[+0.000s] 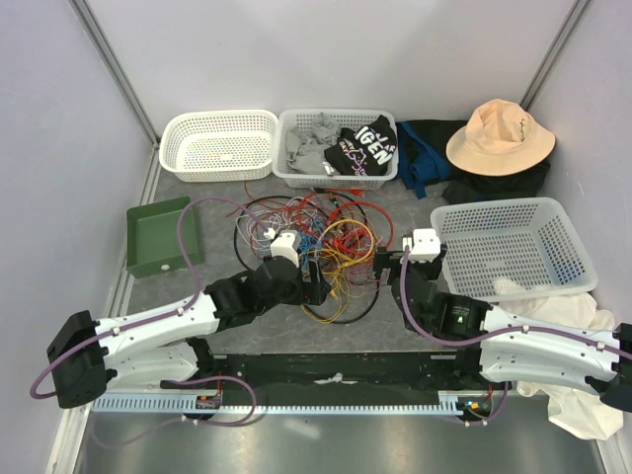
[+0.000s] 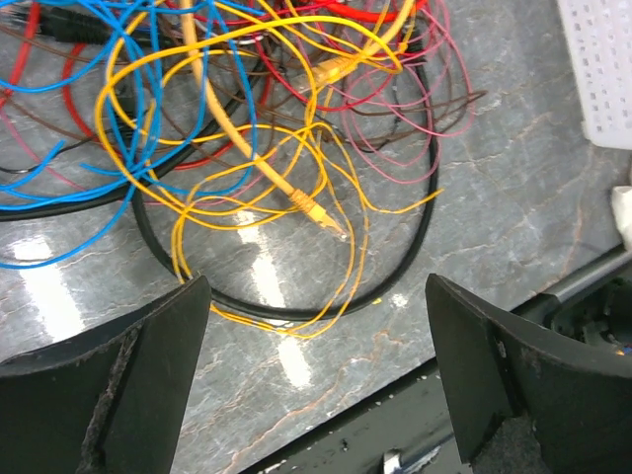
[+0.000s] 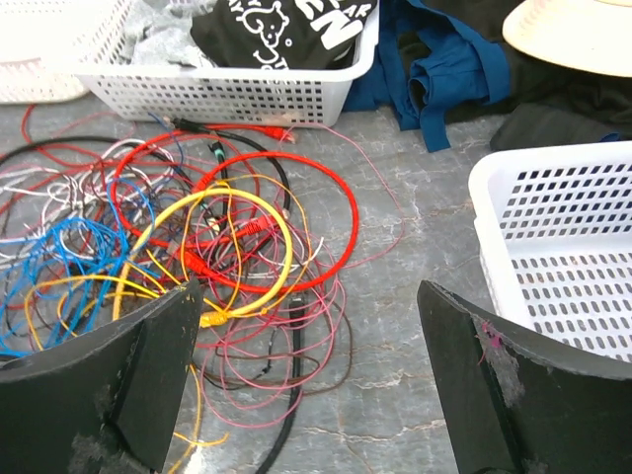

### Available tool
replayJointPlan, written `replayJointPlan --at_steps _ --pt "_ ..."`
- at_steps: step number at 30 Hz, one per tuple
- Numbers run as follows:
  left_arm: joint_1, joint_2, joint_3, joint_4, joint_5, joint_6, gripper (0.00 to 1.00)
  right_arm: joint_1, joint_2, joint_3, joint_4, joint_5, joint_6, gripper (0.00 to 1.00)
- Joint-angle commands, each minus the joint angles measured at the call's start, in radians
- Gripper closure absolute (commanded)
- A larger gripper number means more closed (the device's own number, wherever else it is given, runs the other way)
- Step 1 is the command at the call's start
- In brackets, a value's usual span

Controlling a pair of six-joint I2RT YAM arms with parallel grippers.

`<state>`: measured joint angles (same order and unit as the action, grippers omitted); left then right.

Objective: Untangle the cables

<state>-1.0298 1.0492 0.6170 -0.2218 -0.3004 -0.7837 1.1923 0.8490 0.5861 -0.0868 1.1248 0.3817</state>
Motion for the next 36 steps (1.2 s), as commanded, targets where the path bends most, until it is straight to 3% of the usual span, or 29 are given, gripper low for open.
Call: replayJointPlan --at_steps 1,4,10,12,14,16,27,32,35,36 --pt "-0.003 -0.037 -0.009 0.096 0.032 0.032 0.04 0.0 -0.001 0.012 -0.059 -0.028 -0.027 0.02" --pt "-0.003 -0.084 -0.043 0.122 0.037 0.05 0.03 -0.051 0.022 0.007 -0.051 -0.124 0.039 0.02" --pt "-0.004 -0.118 -0.028 0.119 0.038 0.089 0.05 -0.46 0.212 0.04 0.054 -0.547 0.146 0.02" --pt "-0.004 -0.121 -0.017 0.108 0.038 0.09 0.06 -0.566 0.312 0.061 0.138 -0.706 0.163 0.07" --pt "-0.003 -0.127 -0.016 0.098 0.038 0.087 0.07 -0.612 0.384 0.084 0.176 -0.784 0.169 0.23" --pt "-0.004 -0.138 -0.014 0.079 0.037 0.084 0.08 -0.628 0.485 0.124 0.208 -0.821 0.178 0.38" --pt "-0.004 -0.285 -0.082 0.055 -0.002 0.092 0.08 -0.635 0.683 0.158 0.335 -0.907 0.201 0.36" --pt "-0.004 -0.279 -0.079 0.039 -0.006 0.098 0.08 -0.635 0.762 0.172 0.346 -0.91 0.207 0.42" --pt "-0.004 -0.278 -0.083 0.035 -0.009 0.09 0.09 -0.635 0.776 0.172 0.338 -0.889 0.207 0.51" --pt "-0.004 -0.276 -0.083 0.033 -0.009 0.087 0.09 -0.637 0.771 0.17 0.337 -0.879 0.209 0.58"
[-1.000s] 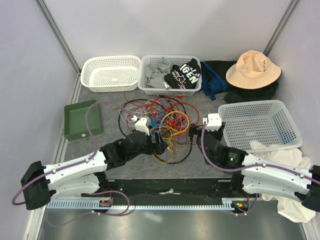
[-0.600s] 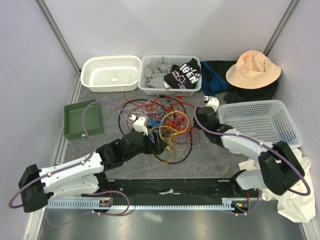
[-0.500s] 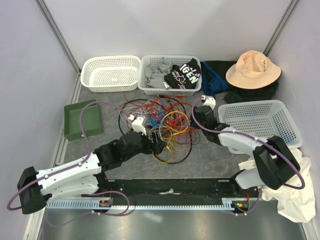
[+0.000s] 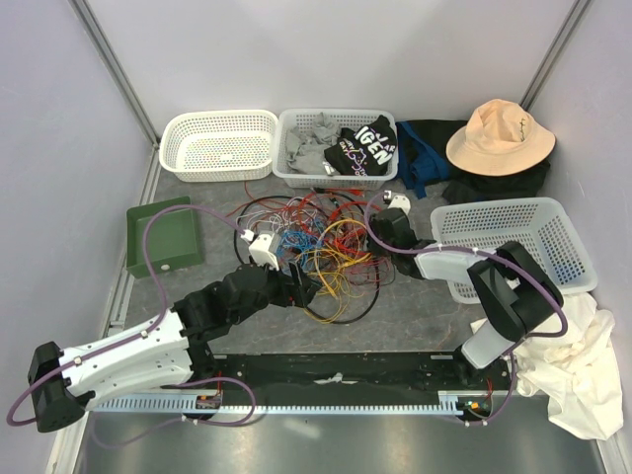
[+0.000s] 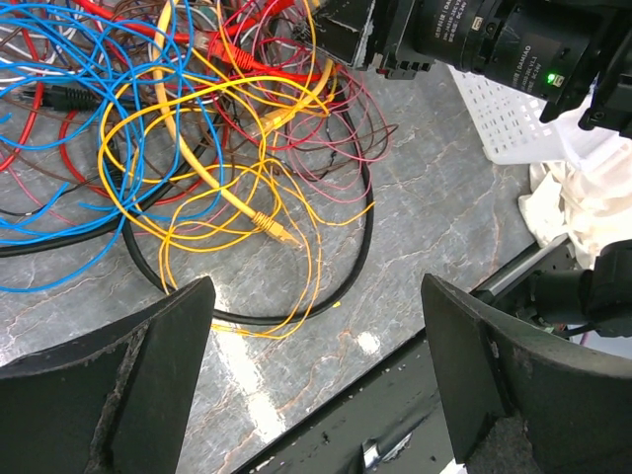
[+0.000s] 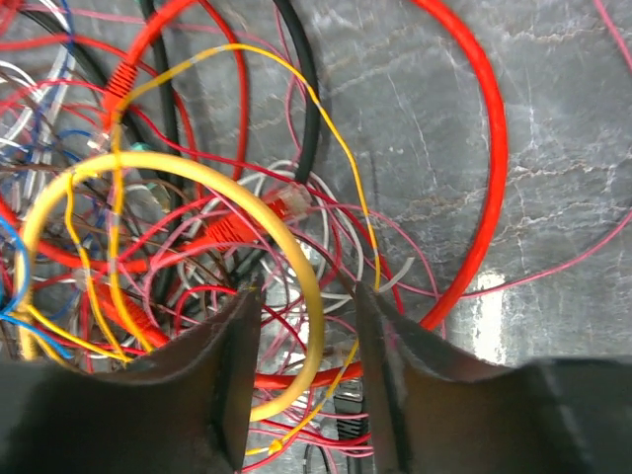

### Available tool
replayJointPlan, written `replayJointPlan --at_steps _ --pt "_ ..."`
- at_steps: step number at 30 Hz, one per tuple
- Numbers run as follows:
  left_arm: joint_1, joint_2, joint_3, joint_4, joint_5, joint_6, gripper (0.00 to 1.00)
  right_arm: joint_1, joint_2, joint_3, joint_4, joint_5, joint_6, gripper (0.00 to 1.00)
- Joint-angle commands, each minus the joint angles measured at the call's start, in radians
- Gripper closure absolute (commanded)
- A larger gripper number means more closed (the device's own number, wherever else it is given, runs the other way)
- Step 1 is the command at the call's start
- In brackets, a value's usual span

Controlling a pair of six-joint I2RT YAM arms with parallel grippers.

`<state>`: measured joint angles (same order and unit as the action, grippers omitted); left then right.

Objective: Untangle the cables

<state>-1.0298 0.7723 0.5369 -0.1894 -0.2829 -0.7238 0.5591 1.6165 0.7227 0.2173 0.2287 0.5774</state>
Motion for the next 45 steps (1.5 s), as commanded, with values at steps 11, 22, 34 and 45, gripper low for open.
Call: replayJointPlan --at_steps 11,22,34,45 --pt "-0.004 0.008 0.0 0.001 -0.036 0.018 0.09 0.169 -0.499 0.124 -0.246 0.288 -0.109 1.0" --pt "-0.004 0.015 0.006 0.008 -0.048 -0.014 0.1 0.219 -0.76 0.518 -0.529 0.438 -0.266 1.0" --pt "-0.003 0.027 -0.003 0.015 -0.041 -0.048 0.11 0.161 -0.799 0.468 -0.595 0.853 -0.314 1.0" --pt "-0.004 0.104 0.001 0.077 0.022 -0.066 0.11 -0.293 -0.742 0.339 -0.657 0.482 -0.002 1.0"
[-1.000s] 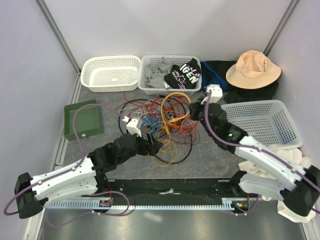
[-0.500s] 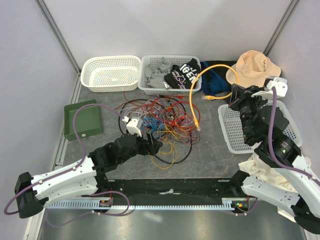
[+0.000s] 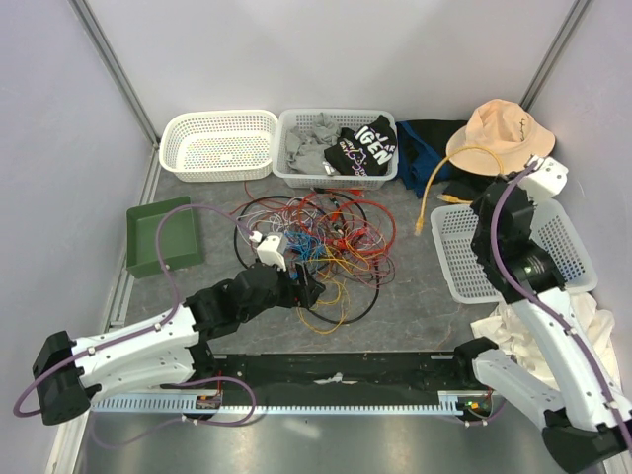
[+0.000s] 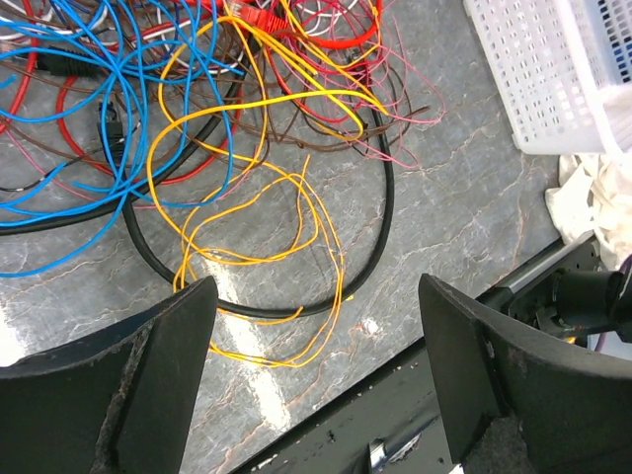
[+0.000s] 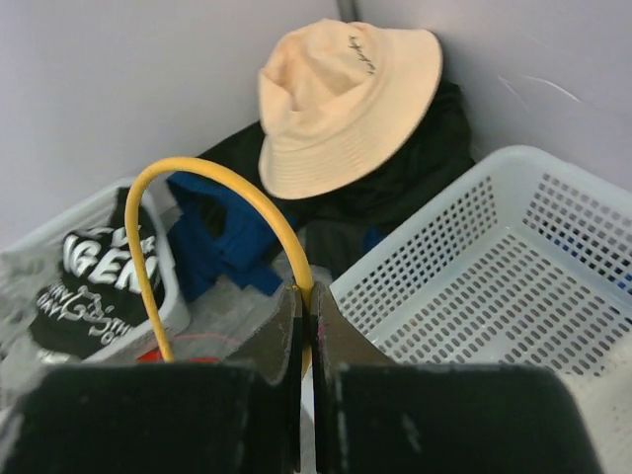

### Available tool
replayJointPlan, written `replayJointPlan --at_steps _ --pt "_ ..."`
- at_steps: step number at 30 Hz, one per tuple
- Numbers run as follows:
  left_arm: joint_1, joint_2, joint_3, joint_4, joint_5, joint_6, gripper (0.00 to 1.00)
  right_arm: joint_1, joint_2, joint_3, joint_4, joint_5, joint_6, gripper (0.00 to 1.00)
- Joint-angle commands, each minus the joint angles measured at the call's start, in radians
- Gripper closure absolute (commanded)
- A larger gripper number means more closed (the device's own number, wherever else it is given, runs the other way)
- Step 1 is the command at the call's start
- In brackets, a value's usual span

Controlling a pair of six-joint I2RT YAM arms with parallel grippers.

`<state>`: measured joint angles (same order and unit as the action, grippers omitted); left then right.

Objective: Untangle the cables

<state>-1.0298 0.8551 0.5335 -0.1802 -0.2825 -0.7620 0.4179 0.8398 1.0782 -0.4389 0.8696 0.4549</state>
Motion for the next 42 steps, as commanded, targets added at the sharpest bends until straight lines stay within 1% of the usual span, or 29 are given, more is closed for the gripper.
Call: replayJointPlan --at_steps 1,2,8,10,13,16,18,21,22,23,25,26,29,31,33,35,36,37,38,39,40,41,42 --pt "-0.003 0.036 0.013 0.074 0.029 -0.03 0.11 -0.277 0.048 -0.041 -0.001 -0.278 0.143 1.0" --pt "-0.004 0.042 0.016 0.084 0.043 -0.03 0.11 -0.324 0.045 -0.058 -0.003 -0.293 0.187 1.0" --pt "-0.004 0.056 0.003 0.111 0.078 -0.039 0.11 -0.396 -0.04 -0.181 -0.004 -0.21 0.235 1.0" --pt "-0.004 0.052 -0.006 0.11 0.091 -0.037 0.12 -0.445 -0.115 -0.295 -0.001 -0.204 0.296 1.0" --pt "-0.004 0.039 -0.013 0.104 0.094 -0.034 0.12 -0.484 -0.151 -0.384 0.009 -0.221 0.333 1.0" --pt "-0.004 0.03 -0.013 0.084 0.089 -0.033 0.12 -0.507 -0.153 -0.435 0.022 -0.216 0.35 1.0" --pt "-0.004 0.022 -0.021 0.082 0.088 -0.037 0.12 -0.518 -0.153 -0.461 0.022 -0.216 0.404 1.0" --pt "-0.004 0.018 -0.03 0.081 0.091 -0.054 0.12 -0.534 -0.151 -0.504 0.032 -0.262 0.462 1.0" --pt "-0.003 0.019 -0.03 0.081 0.097 -0.056 0.12 -0.538 -0.142 -0.505 0.04 -0.294 0.459 0.96" --pt "-0.004 0.019 -0.032 0.082 0.098 -0.059 0.12 -0.538 -0.133 -0.492 0.035 -0.297 0.426 0.68" --pt "-0.004 0.018 -0.032 0.081 0.105 -0.059 0.12 -0.538 -0.137 -0.459 0.023 -0.285 0.4 0.42" --pt "-0.004 0.018 -0.033 0.079 0.105 -0.062 0.12 -0.536 -0.148 -0.449 0.022 -0.279 0.384 0.24" --pt "-0.003 0.027 -0.029 0.079 0.105 -0.065 0.12 -0.507 -0.174 -0.402 0.023 -0.3 0.355 0.05" --pt "-0.004 0.036 -0.017 0.077 0.105 -0.063 0.12 -0.492 -0.173 -0.371 0.029 -0.328 0.335 0.02" --pt "-0.004 0.05 -0.003 0.073 0.1 -0.059 0.12 -0.478 -0.163 -0.356 0.051 -0.43 0.318 0.02" --pt "-0.003 0.058 0.005 0.067 0.088 -0.06 0.13 -0.453 -0.15 -0.353 0.143 -0.561 0.26 0.02" --pt "-0.004 0.059 0.013 0.058 0.083 -0.06 0.13 -0.443 -0.121 -0.351 0.169 -0.716 0.246 0.02" --pt "-0.003 0.058 0.017 0.051 0.072 -0.06 0.13 -0.42 -0.102 -0.348 0.233 -0.785 0.222 0.02" --pt "-0.004 0.058 0.022 0.045 0.065 -0.059 0.13 -0.372 -0.076 -0.345 0.258 -0.843 0.211 0.02" --pt "-0.004 0.056 0.032 0.038 0.059 -0.06 0.13 -0.334 -0.011 -0.336 0.264 -0.866 0.196 0.02" --pt "-0.004 0.058 0.039 0.016 0.045 -0.062 0.13 -0.236 0.028 -0.301 0.24 -0.853 0.173 0.02" --pt "-0.003 0.056 0.045 0.007 0.039 -0.062 0.13 -0.184 0.063 -0.287 0.229 -0.831 0.115 0.02" --pt "-0.004 0.053 0.052 -0.005 0.034 -0.063 0.13 -0.133 0.124 -0.281 0.229 -0.813 0.096 0.02"
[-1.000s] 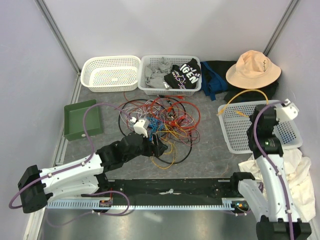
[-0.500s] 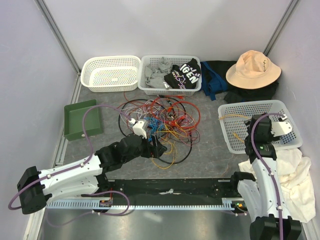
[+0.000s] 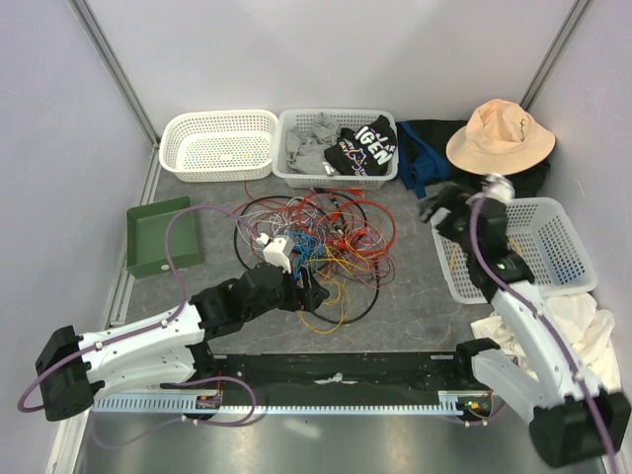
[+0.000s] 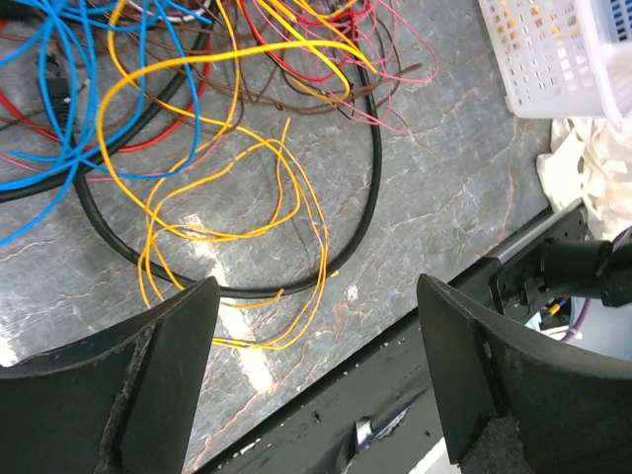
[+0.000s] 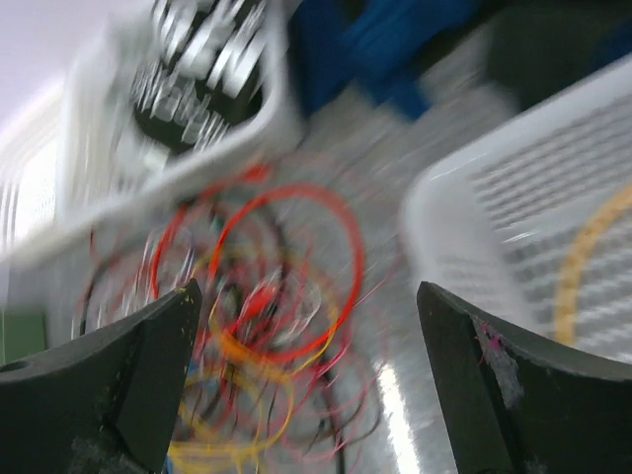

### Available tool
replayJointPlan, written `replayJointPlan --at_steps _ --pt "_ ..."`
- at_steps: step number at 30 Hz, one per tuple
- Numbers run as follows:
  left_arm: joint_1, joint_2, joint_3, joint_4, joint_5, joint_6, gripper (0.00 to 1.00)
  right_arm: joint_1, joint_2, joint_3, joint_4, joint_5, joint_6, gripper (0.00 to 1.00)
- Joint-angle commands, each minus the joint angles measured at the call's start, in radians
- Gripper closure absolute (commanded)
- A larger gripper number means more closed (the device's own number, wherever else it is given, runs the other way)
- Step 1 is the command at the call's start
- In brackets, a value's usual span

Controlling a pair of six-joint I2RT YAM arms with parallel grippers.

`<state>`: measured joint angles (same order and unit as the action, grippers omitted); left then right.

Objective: Untangle the cables

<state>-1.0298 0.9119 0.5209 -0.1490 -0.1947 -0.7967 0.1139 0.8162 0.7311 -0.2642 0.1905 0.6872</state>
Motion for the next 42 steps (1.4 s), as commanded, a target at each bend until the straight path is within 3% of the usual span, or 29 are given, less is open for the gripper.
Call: replayJointPlan --at_steps 1,10,12,21,24,25,26,27,28,33,42 --pt "-0.003 -0.004 0.067 -0.052 -0.066 -0.032 0.13 0.255 0.173 0.054 0.075 -0.109 -0.146 0.02" --pt "-0.003 -0.068 0.06 -0.159 -0.135 -0.076 0.13 0.608 0.371 0.005 0.246 -0.083 -0.227 0.04" --pt "-0.004 -0.096 0.051 -0.178 -0.146 -0.081 0.13 0.692 0.392 -0.004 0.256 -0.01 -0.268 0.04" --pt "-0.004 -0.111 0.034 -0.193 -0.152 -0.095 0.13 0.744 0.605 0.057 0.266 0.108 -0.347 0.03" --pt "-0.004 -0.117 0.034 -0.198 -0.153 -0.093 0.13 0.744 0.675 0.102 0.226 0.148 -0.35 0.15" --pt "-0.004 -0.123 0.034 -0.205 -0.158 -0.095 0.14 0.744 0.675 0.108 0.236 0.151 -0.348 0.49" --pt "-0.004 -0.126 0.034 -0.208 -0.161 -0.091 0.14 0.747 0.666 0.113 0.244 0.162 -0.347 0.74" --pt "-0.003 -0.134 0.036 -0.215 -0.167 -0.091 0.14 0.759 0.625 0.119 0.253 0.176 -0.35 0.94" --pt "-0.004 -0.151 0.039 -0.227 -0.178 -0.087 0.14 0.776 0.594 0.126 0.256 0.213 -0.359 1.0" --pt "-0.003 -0.222 0.07 -0.247 -0.235 -0.052 0.14 0.95 0.402 0.294 0.18 0.358 -0.451 1.0" --pt "-0.004 -0.3 0.197 -0.192 -0.327 0.134 0.13 1.027 0.313 0.496 -0.075 0.368 -0.408 1.0"
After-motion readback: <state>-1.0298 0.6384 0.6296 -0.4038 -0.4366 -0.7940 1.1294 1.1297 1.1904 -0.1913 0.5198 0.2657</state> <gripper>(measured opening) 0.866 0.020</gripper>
